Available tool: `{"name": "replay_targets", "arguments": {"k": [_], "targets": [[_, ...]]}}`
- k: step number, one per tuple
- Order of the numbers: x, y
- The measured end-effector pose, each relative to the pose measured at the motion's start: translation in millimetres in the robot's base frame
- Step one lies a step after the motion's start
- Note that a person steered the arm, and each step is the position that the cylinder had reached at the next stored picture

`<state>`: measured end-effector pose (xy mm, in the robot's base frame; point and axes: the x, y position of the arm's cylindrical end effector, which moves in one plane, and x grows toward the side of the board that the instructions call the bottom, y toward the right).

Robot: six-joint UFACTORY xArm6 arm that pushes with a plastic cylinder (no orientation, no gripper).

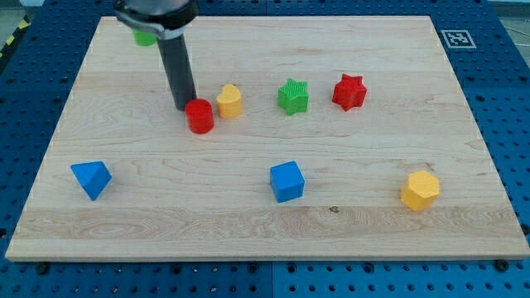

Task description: Move the green circle left to the yellow heart

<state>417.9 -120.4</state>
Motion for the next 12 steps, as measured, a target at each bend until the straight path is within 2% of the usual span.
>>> {"name": "replay_targets", "arguments": {"k": [1,2,3,4,5,6,7,8,9,11,12], "targets": [[48,15],[76,29],[47,-27],[-23,-83],[-100,-103],[-147,-153],[-178,-185],[-227,-168],[-226,-157],[-216,-77],[-202,-63]]}}
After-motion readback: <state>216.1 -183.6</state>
